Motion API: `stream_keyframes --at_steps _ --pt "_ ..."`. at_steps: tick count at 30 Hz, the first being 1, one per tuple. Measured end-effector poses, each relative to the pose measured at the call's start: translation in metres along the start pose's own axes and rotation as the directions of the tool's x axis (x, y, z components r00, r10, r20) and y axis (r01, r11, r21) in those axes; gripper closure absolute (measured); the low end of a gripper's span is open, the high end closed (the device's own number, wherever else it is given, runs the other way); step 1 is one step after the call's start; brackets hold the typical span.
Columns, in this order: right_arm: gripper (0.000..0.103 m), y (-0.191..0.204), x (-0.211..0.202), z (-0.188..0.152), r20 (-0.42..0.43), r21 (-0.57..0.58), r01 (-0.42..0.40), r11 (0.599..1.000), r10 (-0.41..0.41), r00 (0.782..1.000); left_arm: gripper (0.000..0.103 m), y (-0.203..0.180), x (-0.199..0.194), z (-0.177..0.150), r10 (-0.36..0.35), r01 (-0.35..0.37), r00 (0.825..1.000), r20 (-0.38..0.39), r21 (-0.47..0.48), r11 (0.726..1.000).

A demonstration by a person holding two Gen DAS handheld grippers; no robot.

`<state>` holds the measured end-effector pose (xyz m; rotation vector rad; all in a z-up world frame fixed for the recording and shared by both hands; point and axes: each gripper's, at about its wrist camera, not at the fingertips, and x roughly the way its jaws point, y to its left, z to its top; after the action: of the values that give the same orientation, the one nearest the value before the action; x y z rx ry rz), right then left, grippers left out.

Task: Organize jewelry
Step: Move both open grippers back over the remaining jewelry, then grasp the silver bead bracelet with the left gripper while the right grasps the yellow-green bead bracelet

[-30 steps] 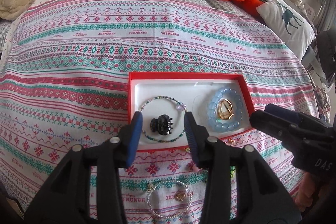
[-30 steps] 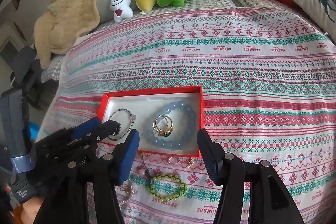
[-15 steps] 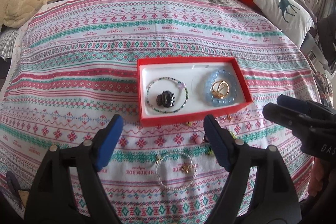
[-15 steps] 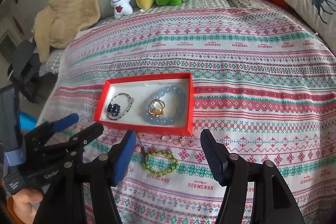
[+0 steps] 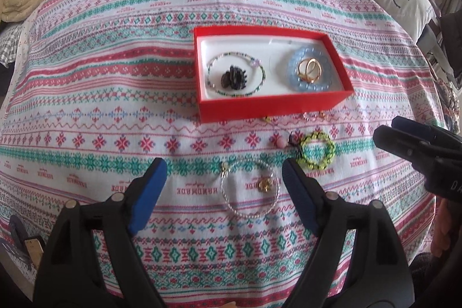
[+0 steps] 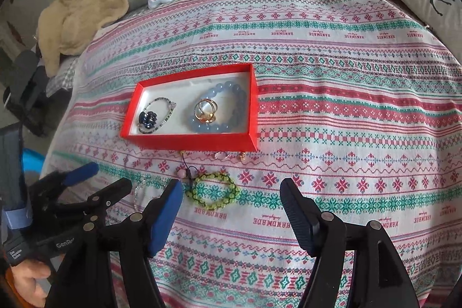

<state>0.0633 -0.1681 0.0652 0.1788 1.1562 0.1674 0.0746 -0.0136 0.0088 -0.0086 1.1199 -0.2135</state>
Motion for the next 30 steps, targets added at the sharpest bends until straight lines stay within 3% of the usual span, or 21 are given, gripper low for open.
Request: stream_keyframes --at_steps 4,10,16,25,28,29,30 --pt "0.032 -0.004 0.009 -0.007 -0.04 0.02 0.011 1.0 -0.01 0.999 0.021 0.007 0.009 -0.008 -0.008 0.007 0.999 -0.048 -0.024 1.0" --pt "0.032 -0.011 0.019 -0.012 -0.079 0.031 0.042 0.999 -0.04 0.996 0.021 0.019 0.025 -0.018 -0.087 0.073 0.988 -0.124 -0.115 0.991" --pt "0.032 -0.014 0.024 -0.013 -0.1 0.045 0.045 0.998 -0.041 0.994 0.024 0.021 0.035 -0.022 -0.123 0.098 0.98 -0.156 -0.161 0.982" --pt "0.032 -0.011 0.031 -0.014 -0.124 0.029 0.059 0.998 -0.055 0.991 0.064 0.015 0.048 -0.02 -0.064 0.046 0.984 -0.167 -0.111 0.993" --pt "0.032 -0.011 0.036 -0.012 -0.134 0.029 0.066 0.997 -0.061 0.989 0.084 0.014 0.05 -0.016 -0.05 0.037 0.985 -0.163 -0.085 0.996" --pt "0.032 -0.011 0.038 -0.012 -0.137 0.03 0.068 0.997 -0.064 0.989 0.096 0.013 0.051 -0.015 -0.044 0.032 0.986 -0.162 -0.077 0.996" --pt "0.032 -0.012 0.04 -0.011 -0.141 0.031 0.071 0.997 -0.066 0.988 0.098 0.013 0.051 -0.013 -0.039 0.028 0.987 -0.159 -0.074 0.997"
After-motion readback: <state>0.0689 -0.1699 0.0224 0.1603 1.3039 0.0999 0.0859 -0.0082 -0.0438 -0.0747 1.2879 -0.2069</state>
